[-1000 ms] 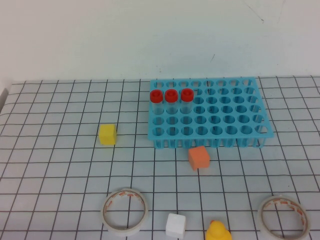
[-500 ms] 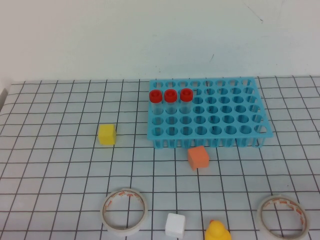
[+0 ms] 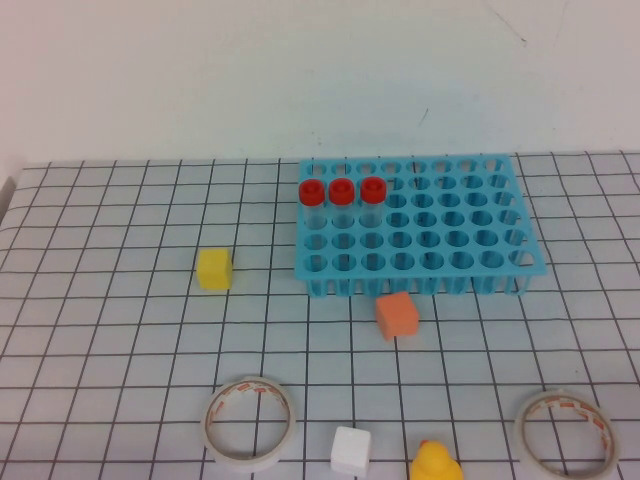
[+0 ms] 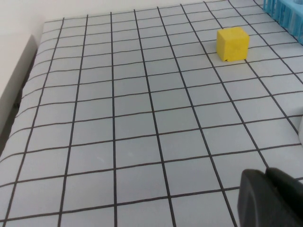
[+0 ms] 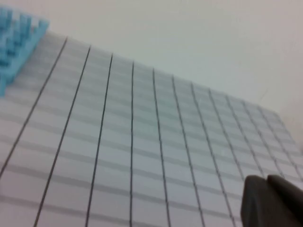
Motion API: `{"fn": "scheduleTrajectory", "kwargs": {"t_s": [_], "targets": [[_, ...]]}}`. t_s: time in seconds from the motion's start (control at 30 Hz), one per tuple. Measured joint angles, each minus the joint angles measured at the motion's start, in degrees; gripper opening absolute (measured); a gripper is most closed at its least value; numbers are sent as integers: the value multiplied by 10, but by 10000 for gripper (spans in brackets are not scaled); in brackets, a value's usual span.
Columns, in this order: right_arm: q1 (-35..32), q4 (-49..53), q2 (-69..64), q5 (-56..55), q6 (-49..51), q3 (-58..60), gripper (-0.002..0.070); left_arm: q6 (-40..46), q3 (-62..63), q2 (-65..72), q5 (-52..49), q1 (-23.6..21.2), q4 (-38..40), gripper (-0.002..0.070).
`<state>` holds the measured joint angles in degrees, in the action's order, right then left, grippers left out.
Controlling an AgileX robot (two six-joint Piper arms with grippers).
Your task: Place the test tubes
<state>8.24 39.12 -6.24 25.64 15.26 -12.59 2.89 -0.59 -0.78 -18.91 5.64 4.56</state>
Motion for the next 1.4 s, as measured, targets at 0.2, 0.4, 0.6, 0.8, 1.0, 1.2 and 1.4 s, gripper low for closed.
{"fn": "scheduleTrajectory", "kwargs": {"t_s": [0.2, 0.4, 0.6, 0.8, 1.0, 1.2, 1.4], "targets": [[-97, -253, 14, 14, -276, 3, -1, 0, 0, 0, 0, 0, 0, 0], [-137, -307, 69, -38, -290, 72, -1, 0, 0, 0, 0, 0, 0, -1], [-164, -308, 70, -45, -194, 133, -1, 0, 0, 0, 0, 0, 1, 0], [-162, -333, 70, -51, -178, 134, -1, 0, 0, 0, 0, 0, 1, -1], [-116, -345, 70, -53, -162, 134, -1, 0, 0, 0, 0, 0, 1, 0], [-110, -347, 70, -53, -143, 134, -1, 0, 0, 0, 0, 0, 1, -1], [-110, -347, 70, -53, -141, 134, -1, 0, 0, 0, 0, 0, 1, 0]]}}
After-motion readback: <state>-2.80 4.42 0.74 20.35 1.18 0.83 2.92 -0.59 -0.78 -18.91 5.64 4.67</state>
